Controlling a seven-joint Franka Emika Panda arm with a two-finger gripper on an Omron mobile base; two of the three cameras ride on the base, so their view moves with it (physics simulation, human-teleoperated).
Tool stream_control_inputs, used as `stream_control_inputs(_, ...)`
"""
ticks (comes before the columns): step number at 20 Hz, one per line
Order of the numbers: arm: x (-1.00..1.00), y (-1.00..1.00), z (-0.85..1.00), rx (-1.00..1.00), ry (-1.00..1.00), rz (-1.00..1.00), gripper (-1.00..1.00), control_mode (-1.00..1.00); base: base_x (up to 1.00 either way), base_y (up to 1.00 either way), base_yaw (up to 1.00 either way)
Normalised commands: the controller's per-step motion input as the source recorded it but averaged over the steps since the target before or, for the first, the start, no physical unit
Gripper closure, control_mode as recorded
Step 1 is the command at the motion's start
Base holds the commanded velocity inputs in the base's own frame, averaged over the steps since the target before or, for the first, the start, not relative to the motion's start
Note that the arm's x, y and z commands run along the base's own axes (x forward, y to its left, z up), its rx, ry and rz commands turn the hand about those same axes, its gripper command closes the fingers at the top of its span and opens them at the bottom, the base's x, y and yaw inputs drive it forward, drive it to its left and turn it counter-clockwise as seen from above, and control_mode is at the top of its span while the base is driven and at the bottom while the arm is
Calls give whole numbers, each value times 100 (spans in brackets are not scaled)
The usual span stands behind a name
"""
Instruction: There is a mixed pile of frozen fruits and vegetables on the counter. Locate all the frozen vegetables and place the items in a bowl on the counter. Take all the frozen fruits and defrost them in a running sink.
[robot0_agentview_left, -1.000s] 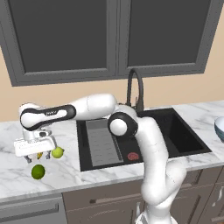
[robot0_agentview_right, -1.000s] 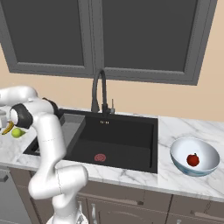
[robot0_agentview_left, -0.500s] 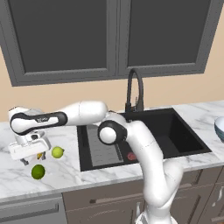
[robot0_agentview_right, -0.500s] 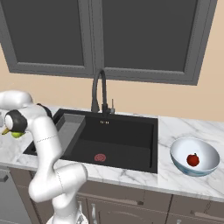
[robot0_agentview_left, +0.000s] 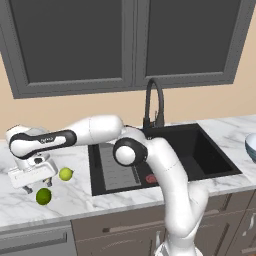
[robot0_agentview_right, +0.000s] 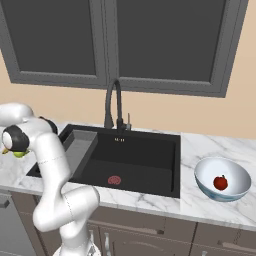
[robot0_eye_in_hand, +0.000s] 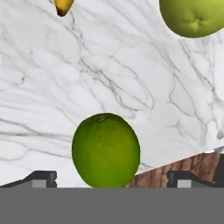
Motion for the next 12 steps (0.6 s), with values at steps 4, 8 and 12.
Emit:
stream_control_inputs(4, -7, -42, -24, 16, -4, -3, -100, -100, 0, 0, 0)
stream_control_inputs(8, -30, -12, -4, 11, -7, 0, -100, -100, 0, 0, 0)
stream_control_inputs(12, -28, 0, -9, 6, -3, 0, -100, -100, 0, 0, 0)
